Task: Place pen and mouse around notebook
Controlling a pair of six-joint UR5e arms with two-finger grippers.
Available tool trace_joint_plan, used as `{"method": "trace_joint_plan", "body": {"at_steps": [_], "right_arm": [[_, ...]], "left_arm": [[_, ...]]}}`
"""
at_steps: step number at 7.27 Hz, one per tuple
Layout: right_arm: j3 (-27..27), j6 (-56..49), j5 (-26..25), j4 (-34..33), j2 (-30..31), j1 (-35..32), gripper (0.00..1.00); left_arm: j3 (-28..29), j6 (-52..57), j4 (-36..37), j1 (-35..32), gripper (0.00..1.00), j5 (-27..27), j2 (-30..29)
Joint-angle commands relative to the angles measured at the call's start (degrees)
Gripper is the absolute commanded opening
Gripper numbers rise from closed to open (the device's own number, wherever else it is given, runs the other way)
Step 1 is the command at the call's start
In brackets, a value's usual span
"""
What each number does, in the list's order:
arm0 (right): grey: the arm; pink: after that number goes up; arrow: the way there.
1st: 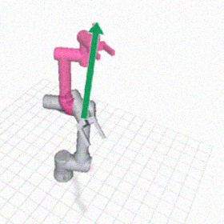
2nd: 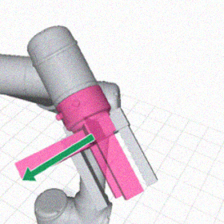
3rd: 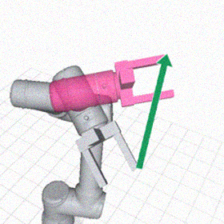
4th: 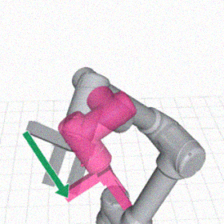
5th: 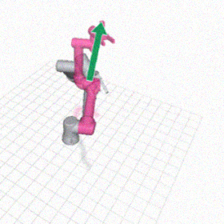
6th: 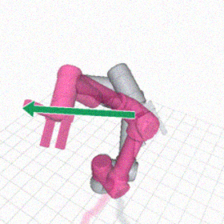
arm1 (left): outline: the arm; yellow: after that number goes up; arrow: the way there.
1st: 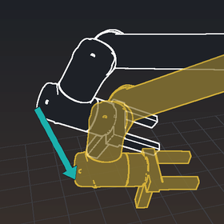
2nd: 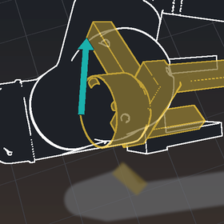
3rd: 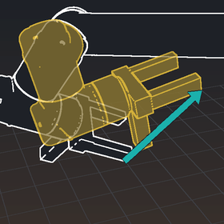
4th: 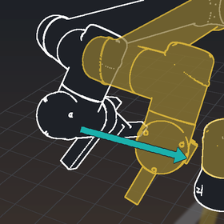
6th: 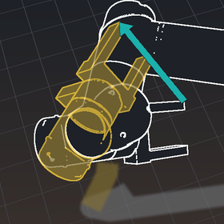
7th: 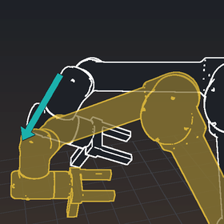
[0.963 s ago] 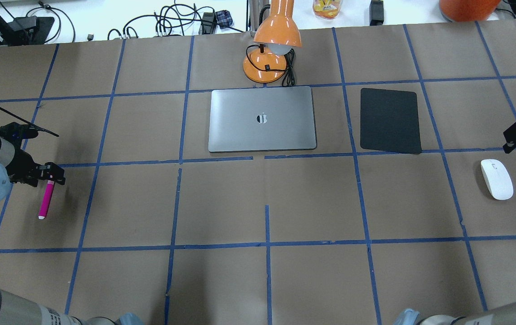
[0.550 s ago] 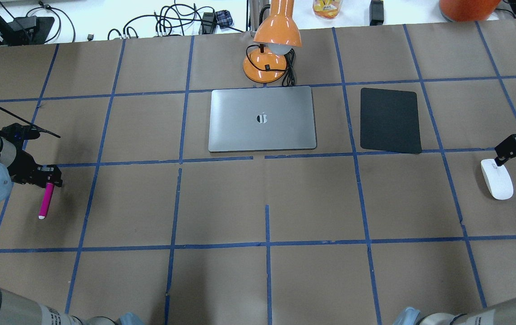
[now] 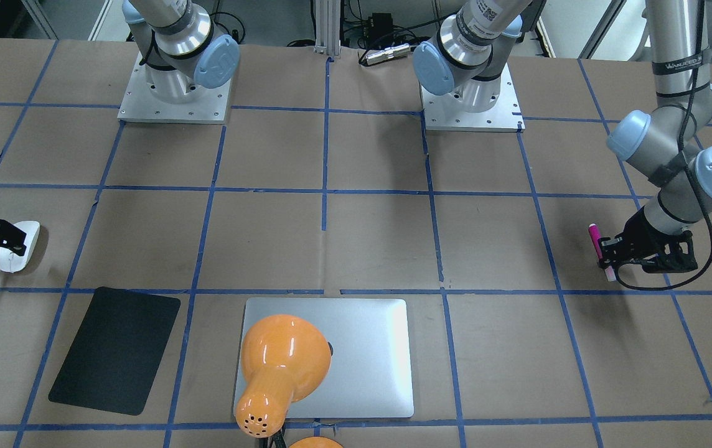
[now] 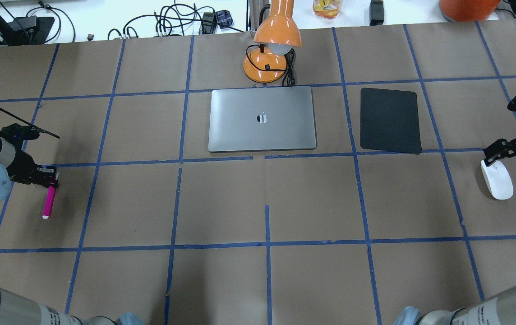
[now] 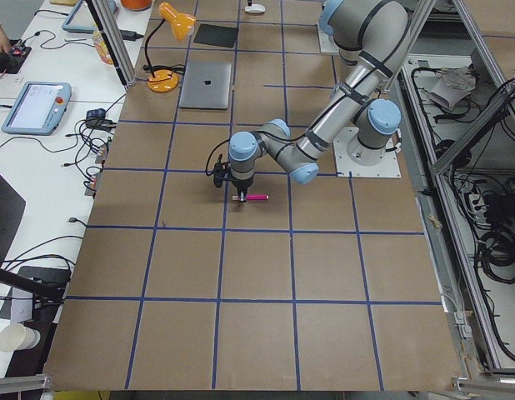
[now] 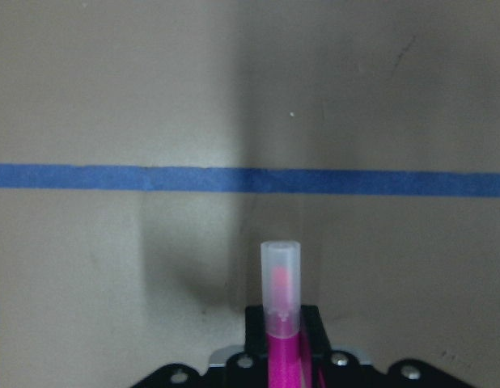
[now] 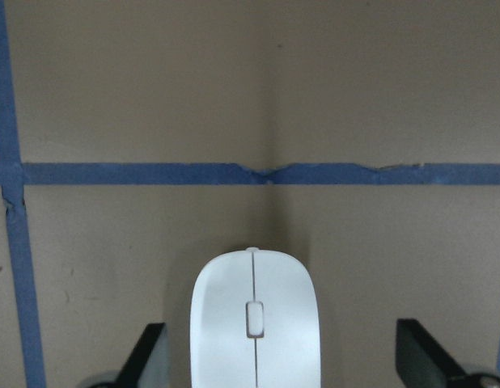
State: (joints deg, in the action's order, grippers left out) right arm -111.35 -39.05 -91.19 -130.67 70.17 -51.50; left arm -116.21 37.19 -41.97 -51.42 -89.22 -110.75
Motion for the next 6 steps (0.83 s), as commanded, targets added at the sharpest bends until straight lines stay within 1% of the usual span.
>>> {"method": "trace_joint_plan", "body": {"at_steps": [1, 2, 3, 4, 5, 6], "right_arm": [[-0.36, 0.03, 0.57, -0.20, -1.26, 0.00, 1.00], [-0.27, -0.06, 0.05, -0.11, -2.40, 0.00, 1.00], [-0.36, 0.29, -0.04, 0.15, -2.58, 0.00, 1.00], [-0.36, 0.38, -0.22, 0.76, -2.59, 0.00, 1.00], [-0.62, 0.21, -0.22, 0.76, -2.59, 0.00, 1.00], [-2.63, 0.47, -0.48, 0.59, -1.98, 0.00, 1.00]], "left_arm": [[2.20, -0.71, -8.76, -1.05, 0.00, 0.45, 4.20], [5.52, -1.07, -16.14, -2.97, 0.00, 3.50, 7.80], [9.03, -5.34, -24.22, -6.12, 0.00, 4.22, 10.27], [11.50, -14.86, -30.65, -10.15, 0.00, 3.27, 12.47], [13.18, -24.88, -33.85, -14.46, 0.00, 3.18, 13.97], [13.20, -34.37, -34.67, -18.41, 0.00, 3.44, 15.73]]}}
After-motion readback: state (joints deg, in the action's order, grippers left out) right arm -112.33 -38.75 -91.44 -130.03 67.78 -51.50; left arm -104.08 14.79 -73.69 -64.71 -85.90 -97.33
